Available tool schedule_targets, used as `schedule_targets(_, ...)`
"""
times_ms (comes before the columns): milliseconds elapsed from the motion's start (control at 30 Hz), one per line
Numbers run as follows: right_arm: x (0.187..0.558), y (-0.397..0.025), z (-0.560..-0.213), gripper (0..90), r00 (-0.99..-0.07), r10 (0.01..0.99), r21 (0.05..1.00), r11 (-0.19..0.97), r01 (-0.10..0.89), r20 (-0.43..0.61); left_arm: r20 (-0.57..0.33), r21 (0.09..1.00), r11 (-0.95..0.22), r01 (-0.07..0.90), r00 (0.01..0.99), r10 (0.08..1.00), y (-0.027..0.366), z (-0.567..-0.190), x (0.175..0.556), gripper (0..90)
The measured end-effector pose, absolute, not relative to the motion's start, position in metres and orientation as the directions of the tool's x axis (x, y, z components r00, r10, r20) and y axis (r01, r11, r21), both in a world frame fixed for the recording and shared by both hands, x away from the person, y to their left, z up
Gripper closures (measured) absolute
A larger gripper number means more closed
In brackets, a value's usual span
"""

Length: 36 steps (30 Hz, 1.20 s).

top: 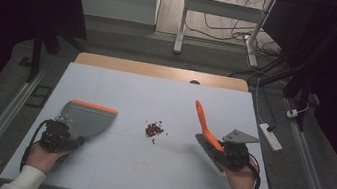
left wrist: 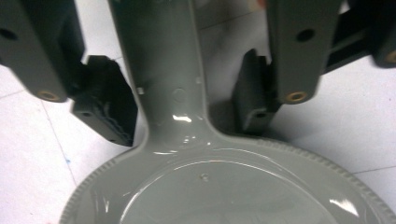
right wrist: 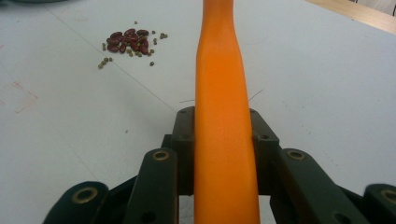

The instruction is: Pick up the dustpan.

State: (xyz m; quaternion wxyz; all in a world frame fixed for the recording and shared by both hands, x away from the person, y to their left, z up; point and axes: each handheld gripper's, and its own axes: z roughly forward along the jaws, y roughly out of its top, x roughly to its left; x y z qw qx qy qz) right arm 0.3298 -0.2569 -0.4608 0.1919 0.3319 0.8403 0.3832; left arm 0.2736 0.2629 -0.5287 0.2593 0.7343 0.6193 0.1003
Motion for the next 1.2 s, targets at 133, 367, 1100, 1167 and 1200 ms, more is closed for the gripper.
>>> schedule_targets(133,0.330,-0.258,-0.461,70.0,-0.705,0.706,0.772,0.485,0.410,-0.069,-0.186,0.515,-0.087,0.853,0.210,0.960,0.267,-0.529,0.272,60.2)
schedule_targets(367,0.330,-0.258,-0.461,70.0,-0.704,0.707,0.771,0.486,0.412,-0.069,-0.201,0.524,-0.080,0.848,0.214,0.956,0.273,-0.528,0.271,61.8)
schedule_targets(1100,0.328,-0.261,-0.455,70.0,-0.695,0.715,0.793,0.464,0.396,-0.071,-0.209,0.587,-0.089,0.805,0.257,0.944,0.294,-0.525,0.268,62.1)
schedule_targets(1167,0.328,-0.262,-0.454,70.0,-0.695,0.716,0.796,0.459,0.394,-0.069,-0.208,0.602,-0.096,0.793,0.271,0.940,0.295,-0.523,0.267,62.1)
schedule_targets(1200,0.328,-0.262,-0.454,70.0,-0.691,0.720,0.798,0.453,0.397,-0.065,-0.208,0.607,-0.097,0.789,0.275,0.939,0.296,-0.522,0.267,62.1)
